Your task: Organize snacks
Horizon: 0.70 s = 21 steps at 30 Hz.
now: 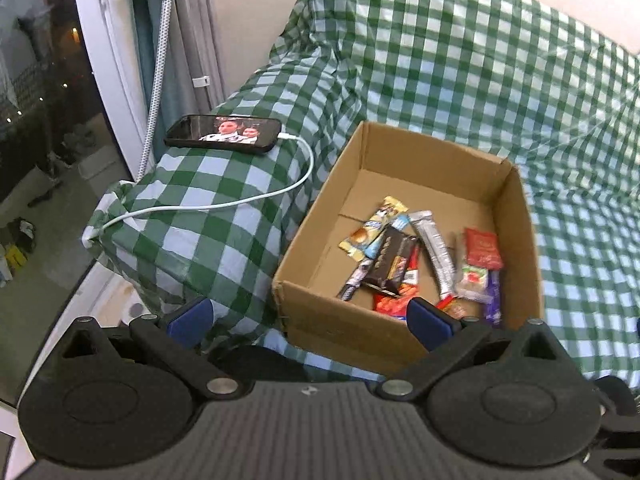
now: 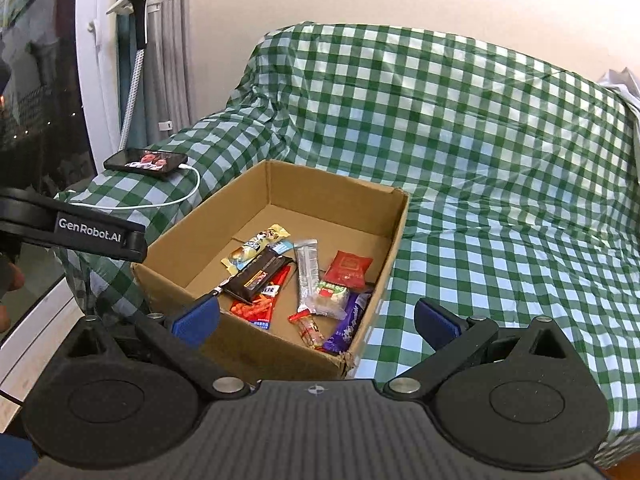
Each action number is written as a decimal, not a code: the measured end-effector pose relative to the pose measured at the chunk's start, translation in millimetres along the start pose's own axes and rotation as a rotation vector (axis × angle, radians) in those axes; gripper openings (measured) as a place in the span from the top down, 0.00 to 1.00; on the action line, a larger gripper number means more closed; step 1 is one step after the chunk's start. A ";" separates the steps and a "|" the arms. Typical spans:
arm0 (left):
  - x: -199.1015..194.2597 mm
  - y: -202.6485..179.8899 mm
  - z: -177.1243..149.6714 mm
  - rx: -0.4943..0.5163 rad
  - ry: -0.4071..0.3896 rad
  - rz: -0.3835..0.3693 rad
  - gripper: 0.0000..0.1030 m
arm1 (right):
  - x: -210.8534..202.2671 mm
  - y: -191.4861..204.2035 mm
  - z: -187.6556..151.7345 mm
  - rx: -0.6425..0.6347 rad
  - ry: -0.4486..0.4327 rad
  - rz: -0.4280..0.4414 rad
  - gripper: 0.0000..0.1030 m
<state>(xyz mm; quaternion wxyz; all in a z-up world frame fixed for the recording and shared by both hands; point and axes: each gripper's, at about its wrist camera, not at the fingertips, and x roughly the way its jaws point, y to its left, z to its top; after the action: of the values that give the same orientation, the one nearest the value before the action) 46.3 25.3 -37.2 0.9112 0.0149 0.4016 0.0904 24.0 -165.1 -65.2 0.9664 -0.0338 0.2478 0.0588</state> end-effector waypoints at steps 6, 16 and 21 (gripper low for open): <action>5.9 -5.3 -2.6 0.050 0.004 -0.002 0.00 | 7.9 2.2 3.3 -0.003 0.012 0.003 0.00; 6.0 -7.4 -2.9 0.046 0.014 -0.001 0.00 | 8.8 -0.7 1.5 0.005 0.005 0.009 0.00; 3.7 -7.7 -3.5 0.045 0.012 0.008 0.00 | 5.8 -1.7 1.2 0.002 -0.007 0.013 0.00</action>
<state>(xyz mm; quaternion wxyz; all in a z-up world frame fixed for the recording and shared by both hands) 47.4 18.2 -43.1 0.9079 0.0364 0.4089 0.0848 29.9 -166.2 -66.9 0.9670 -0.0310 0.2446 0.0648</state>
